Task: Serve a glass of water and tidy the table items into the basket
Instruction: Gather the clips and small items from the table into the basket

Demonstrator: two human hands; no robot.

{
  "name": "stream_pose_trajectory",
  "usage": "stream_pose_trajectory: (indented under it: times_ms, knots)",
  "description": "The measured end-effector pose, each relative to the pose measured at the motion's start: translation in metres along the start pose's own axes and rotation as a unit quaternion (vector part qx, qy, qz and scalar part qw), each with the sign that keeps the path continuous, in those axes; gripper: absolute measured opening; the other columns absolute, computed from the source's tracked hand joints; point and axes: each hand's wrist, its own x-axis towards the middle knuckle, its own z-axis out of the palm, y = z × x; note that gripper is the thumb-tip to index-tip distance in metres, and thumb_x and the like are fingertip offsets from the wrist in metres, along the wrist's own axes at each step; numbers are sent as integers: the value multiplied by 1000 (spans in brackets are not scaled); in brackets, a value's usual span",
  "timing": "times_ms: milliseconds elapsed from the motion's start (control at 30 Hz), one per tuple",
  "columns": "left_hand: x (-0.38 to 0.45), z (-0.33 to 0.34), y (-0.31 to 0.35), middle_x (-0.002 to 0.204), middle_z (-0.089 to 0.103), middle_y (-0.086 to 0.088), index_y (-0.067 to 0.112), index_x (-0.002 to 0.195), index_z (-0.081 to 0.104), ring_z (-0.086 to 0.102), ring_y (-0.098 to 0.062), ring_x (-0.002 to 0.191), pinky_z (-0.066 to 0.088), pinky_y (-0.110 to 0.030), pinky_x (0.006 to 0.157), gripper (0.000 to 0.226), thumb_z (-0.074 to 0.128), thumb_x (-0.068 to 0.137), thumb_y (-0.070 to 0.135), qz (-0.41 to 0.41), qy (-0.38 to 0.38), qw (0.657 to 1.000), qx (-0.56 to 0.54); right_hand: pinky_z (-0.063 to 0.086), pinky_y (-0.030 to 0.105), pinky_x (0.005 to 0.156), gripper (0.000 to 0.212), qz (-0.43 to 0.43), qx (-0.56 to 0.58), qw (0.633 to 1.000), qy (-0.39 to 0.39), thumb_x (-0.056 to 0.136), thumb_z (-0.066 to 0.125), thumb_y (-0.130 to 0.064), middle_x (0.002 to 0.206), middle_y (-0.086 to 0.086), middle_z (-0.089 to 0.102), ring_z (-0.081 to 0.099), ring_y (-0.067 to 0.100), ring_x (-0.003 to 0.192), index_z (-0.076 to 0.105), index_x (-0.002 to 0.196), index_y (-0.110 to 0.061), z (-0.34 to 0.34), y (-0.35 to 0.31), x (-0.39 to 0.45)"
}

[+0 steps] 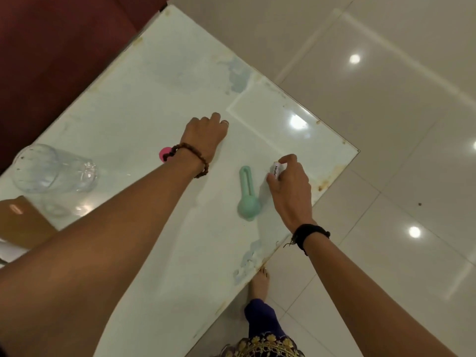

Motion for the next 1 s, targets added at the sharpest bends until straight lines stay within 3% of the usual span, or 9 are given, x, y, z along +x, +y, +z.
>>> stream_pose_trajectory:
  times_ms: [67, 133, 267, 333, 433, 600, 733, 867, 1000]
  knots:
    - [-11, -4, 1, 112, 51, -18, 2, 114, 48, 57, -36, 91, 32, -34, 63, 37, 40, 82, -15, 5, 31, 996, -80, 46, 29, 61, 26, -1, 42, 999, 0, 91, 52, -19, 101, 11, 59, 58, 22, 76, 44, 116, -12, 1, -6, -6]
    - [-32, -9, 5, 110, 55, -16, 5, 113, 51, 58, -34, 92, 41, -39, 68, 33, 40, 85, -9, -12, 67, 968, -240, 52, 36, 66, 25, -13, 70, 997, 5, 91, 52, -21, 95, 9, 60, 60, 24, 78, 44, 114, -16, 4, -18, -18]
    - [-89, -22, 4, 90, 60, -6, 12, 109, 57, 60, -17, 74, 51, -27, 76, 27, 53, 85, 0, -99, 127, 836, -525, 55, 41, 64, 21, -47, 114, 992, 3, 88, 54, -22, 83, -7, 57, 61, 18, 72, 44, 106, -27, 16, -52, -52]
    - [-125, -26, -8, 82, 58, 3, 16, 107, 58, 57, -2, 65, 46, -5, 63, 27, 59, 84, 2, -146, 151, 779, -591, 56, 40, 63, 23, -65, 135, 989, -13, 87, 55, -20, 83, -8, 57, 60, 16, 70, 44, 105, -29, 26, -70, -74]
    - [-194, -17, -41, 82, 60, 11, 20, 107, 58, 59, 8, 69, 44, 0, 63, 28, 64, 82, 7, -202, 162, 697, -668, 57, 36, 62, 21, -102, 146, 982, -64, 87, 54, -20, 84, -4, 58, 61, 19, 72, 47, 105, -29, 54, -99, -120]
    - [-329, 20, -104, 81, 65, 7, 21, 97, 60, 64, -8, 74, 54, -17, 67, 20, 64, 82, 8, -293, 177, 583, -737, 52, 15, 53, 20, -165, 153, 952, -206, 89, 54, -18, 84, -6, 61, 63, 10, 64, 49, 100, -34, 123, -146, -215]
    - [-452, 68, -150, 77, 65, 8, 21, 95, 61, 63, -6, 69, 54, -19, 66, 20, 67, 80, 9, -376, 211, 536, -726, 53, 17, 56, 16, -186, 157, 917, -316, 84, 52, -27, 84, -2, 63, 65, 10, 62, 51, 97, -35, 194, -176, -308]
    - [-591, 128, -188, 73, 65, 10, 24, 88, 61, 64, -7, 69, 54, -22, 67, 21, 69, 78, 8, -454, 261, 478, -705, 55, 20, 58, 16, -206, 131, 884, -398, 89, 56, -18, 81, -1, 63, 66, 10, 62, 51, 100, -28, 274, -198, -416]
    - [-736, 185, -211, 74, 65, 4, 25, 78, 60, 65, -6, 68, 54, -26, 69, 26, 69, 75, 1, -547, 316, 438, -640, 58, 25, 59, 10, -222, 118, 842, -477, 91, 57, -23, 76, -3, 65, 68, 12, 65, 50, 97, -26, 346, -219, -533]
